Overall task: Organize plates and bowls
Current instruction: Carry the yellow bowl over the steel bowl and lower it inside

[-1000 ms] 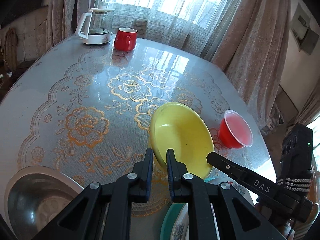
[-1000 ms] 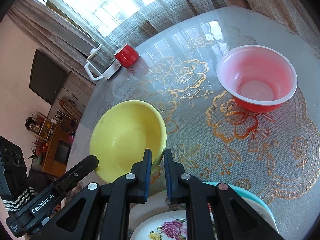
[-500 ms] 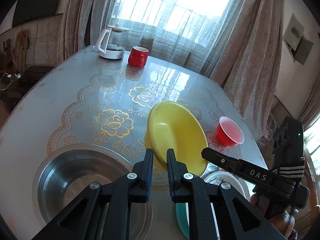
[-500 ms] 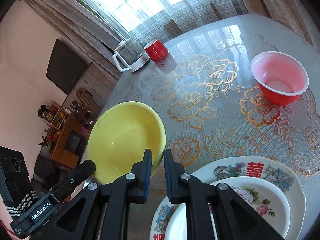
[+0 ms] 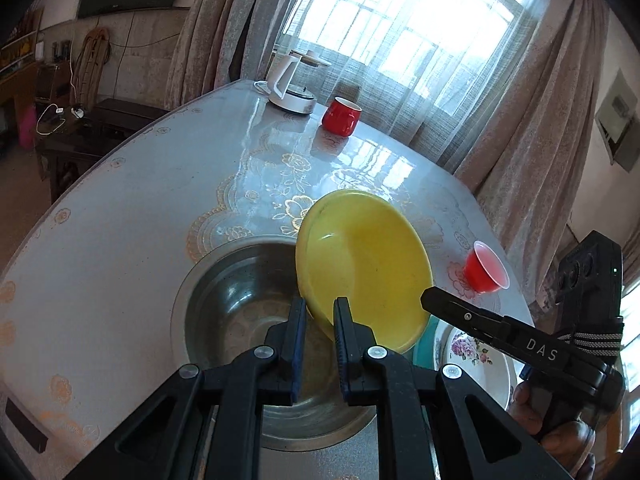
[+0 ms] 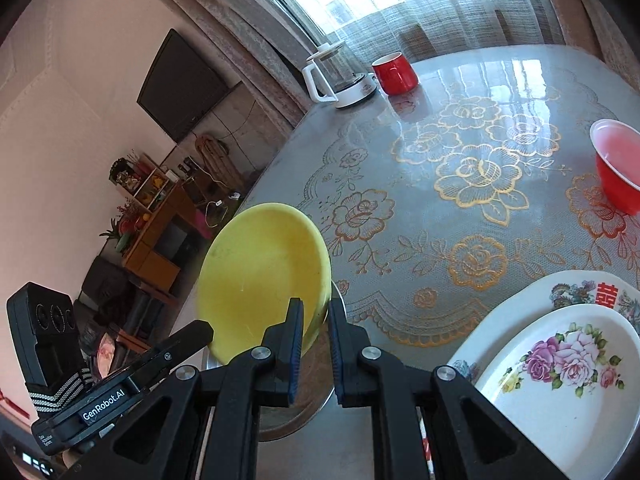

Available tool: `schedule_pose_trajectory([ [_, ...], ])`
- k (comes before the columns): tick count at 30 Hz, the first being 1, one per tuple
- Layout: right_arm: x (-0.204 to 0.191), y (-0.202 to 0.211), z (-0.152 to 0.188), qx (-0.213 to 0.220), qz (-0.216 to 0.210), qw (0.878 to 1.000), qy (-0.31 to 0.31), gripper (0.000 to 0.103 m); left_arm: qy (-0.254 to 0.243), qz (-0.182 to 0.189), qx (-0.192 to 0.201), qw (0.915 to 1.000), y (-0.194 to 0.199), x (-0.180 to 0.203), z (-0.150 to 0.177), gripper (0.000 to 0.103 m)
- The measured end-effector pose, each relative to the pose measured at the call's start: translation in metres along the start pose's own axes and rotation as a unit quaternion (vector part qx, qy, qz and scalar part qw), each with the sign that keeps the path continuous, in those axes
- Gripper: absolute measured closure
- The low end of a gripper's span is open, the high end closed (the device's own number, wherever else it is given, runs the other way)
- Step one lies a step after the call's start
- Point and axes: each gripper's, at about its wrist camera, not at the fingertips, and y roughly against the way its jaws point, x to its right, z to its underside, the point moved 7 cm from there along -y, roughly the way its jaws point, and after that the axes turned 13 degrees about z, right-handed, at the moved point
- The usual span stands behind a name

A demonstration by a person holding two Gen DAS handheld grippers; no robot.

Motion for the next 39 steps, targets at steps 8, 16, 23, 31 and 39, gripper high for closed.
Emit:
schedule_pose_trajectory([
  [8, -0.019, -0.019, 0.023, -0.035, 0.0, 0.999, 0.024, 0.091, 0.02, -0.016, -0.004, 0.9997, 0.013, -0.024, 0.019, 0.089],
  [16, -0.028, -0.031, 0.039, -0.058, 0.01, 0.997, 0.041, 0.09, 0.037, -0.026, -0.015, 0.9988, 0.011, -0.04, 0.032, 0.089],
  [23, -0.032, -0.036, 0.046, -0.061, 0.026, 0.996, 0.06, 0.089, 0.026, -0.044, -0.025, 0.9984, 0.008, -0.043, 0.039, 0.089],
  [31, -0.034, -0.04, 0.046, -0.056, 0.041, 0.995, 0.078, 0.088, -0.007, -0.072, -0.029, 0.997, 0.001, -0.043, 0.042, 0.088],
  [39, -0.037, -0.04, 0.048, -0.052, 0.044, 0.994, 0.09, 0.088, -0.032, -0.076, -0.033, 0.9961, -0.006, -0.037, 0.043, 0.088],
])
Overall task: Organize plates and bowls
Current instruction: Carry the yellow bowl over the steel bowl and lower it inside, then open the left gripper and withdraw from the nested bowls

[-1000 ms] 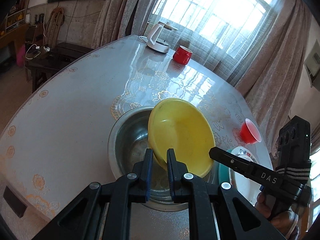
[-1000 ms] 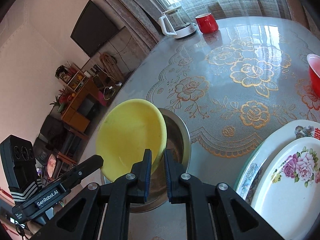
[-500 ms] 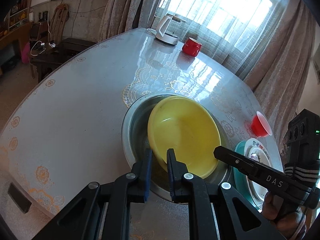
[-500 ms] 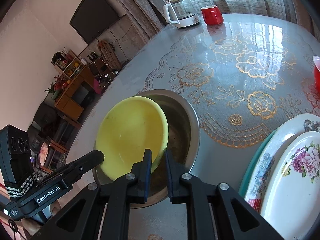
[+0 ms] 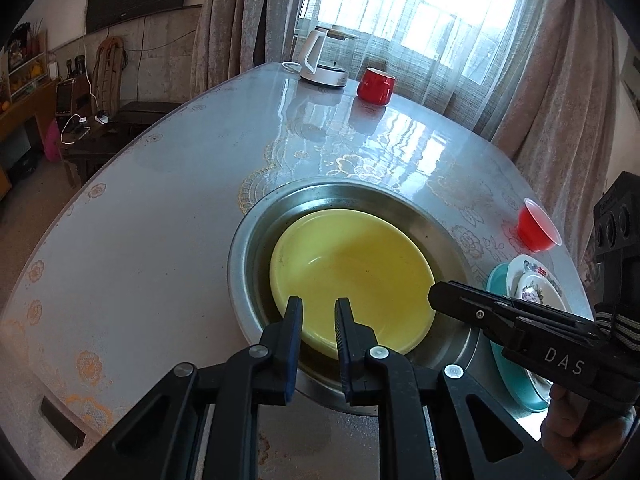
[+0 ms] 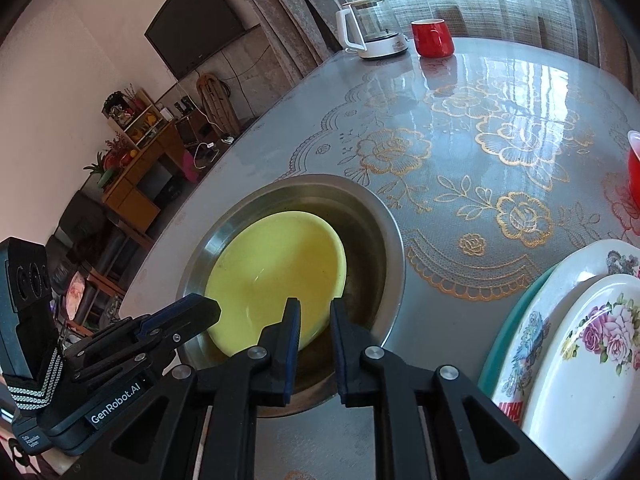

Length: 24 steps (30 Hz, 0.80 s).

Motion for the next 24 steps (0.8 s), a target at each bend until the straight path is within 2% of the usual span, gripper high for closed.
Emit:
schedule_pose_trajectory([
  [7, -0.003, 0.001, 0.002, 0.005, 0.007, 1.0, 0.009, 0.088, 0.0, 0.004, 0.0, 1.0, -0.003, 0.004, -0.002, 0.088],
  [9, -0.004, 0.003, 0.002, 0.007, 0.007, 1.0, 0.011, 0.085, -0.003, -0.002, -0.001, 1.0, -0.002, 0.004, -0.001, 0.088],
  [14, -0.002, 0.004, 0.003, 0.014, 0.003, 1.0, 0.006, 0.083, -0.013, -0.013, 0.007, 0.9998, 0.003, 0.008, -0.002, 0.088],
  [24, 0.011, 0.021, -0.005, 0.047, -0.009, 0.999, -0.008, 0.079, -0.036, -0.022, 0.021, 0.9989, 0.011, 0.019, -0.007, 0.087],
])
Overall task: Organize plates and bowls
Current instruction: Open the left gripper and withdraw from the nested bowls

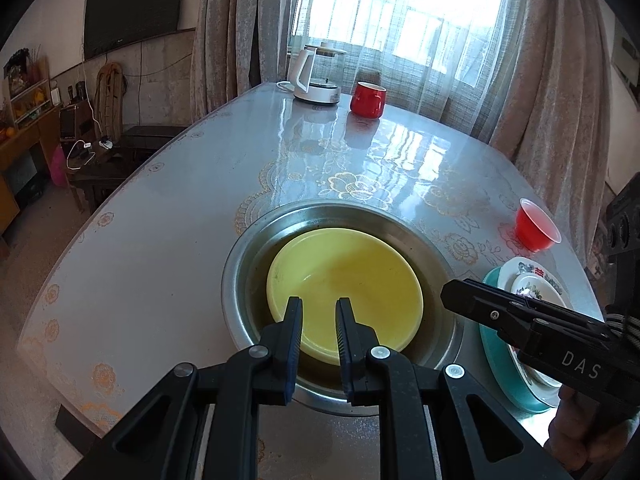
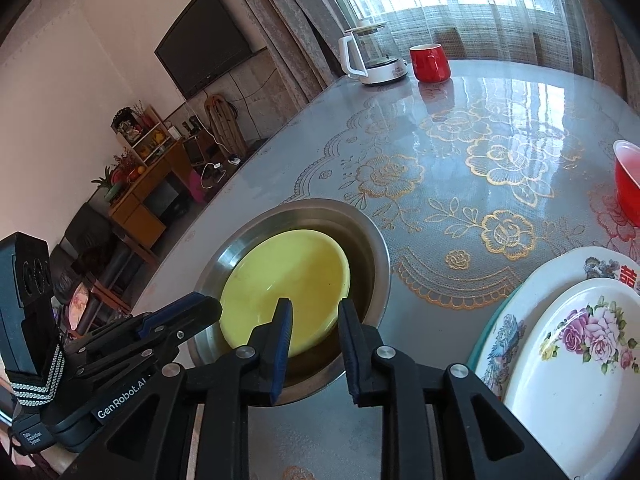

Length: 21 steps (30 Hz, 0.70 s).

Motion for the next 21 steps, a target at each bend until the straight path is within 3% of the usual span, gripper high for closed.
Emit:
schedule_pose_trajectory([
  [11, 0.031, 0.02, -0.005, 0.023, 0.013, 0.999, -0.038, 0.074, -0.03, 0.011, 0.002, 0.9995, 0.001, 0.025, -0.004, 0.085],
  [21, 0.083, 0.042, -0.008, 0.044, 0.046, 0.994, -0.09, 0.07, -0.077, 0.034, -0.009, 0.9964, -0.012, 0.066, -0.007, 0.085],
])
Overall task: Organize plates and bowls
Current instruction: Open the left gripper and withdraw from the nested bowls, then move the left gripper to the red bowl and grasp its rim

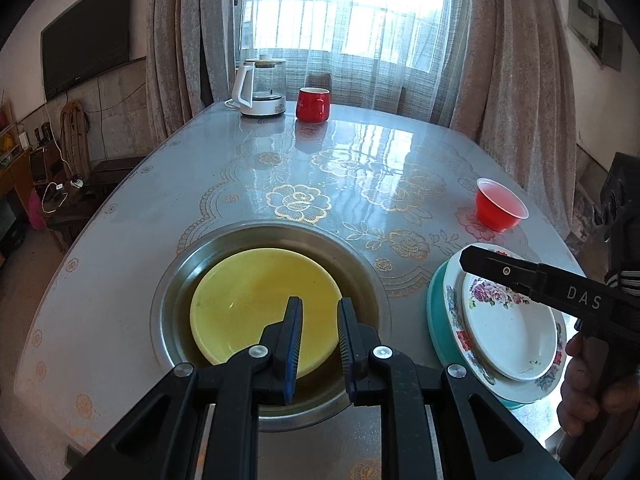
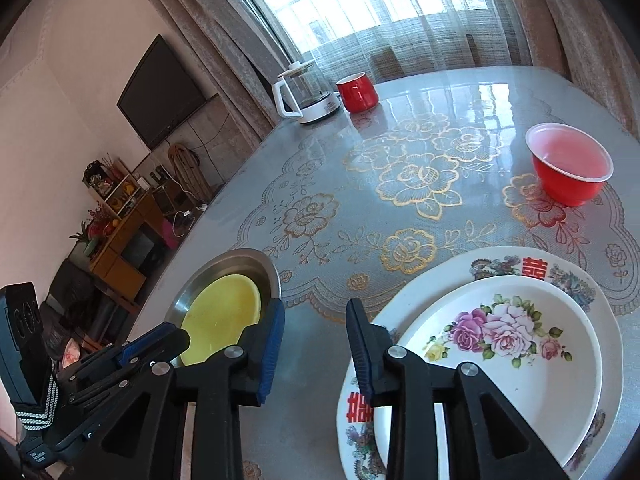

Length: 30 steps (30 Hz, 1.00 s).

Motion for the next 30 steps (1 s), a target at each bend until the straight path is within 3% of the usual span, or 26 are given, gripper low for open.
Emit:
schedule_pose_trajectory([
  [10, 0.074, 0.016, -0.015, 0.016, 0.051, 0.996, -0.069, 0.07, -0.048, 0.024, -0.019, 0.9984, -0.031, 0.042, -0.014, 0.085],
  [17, 0.141, 0.025, -0.027, 0.019, 0.095, 0.986, -0.136, 0.07, -0.062, 0.05, -0.039, 0.996, -0.061, 0.071, -0.03, 0.084],
  [30, 0.221, 0.016, -0.061, 0.021, 0.141, 0.969, -0.201, 0.07, -0.008, 0.115, -0.084, 0.9898, -0.134, 0.114, -0.069, 0.083],
])
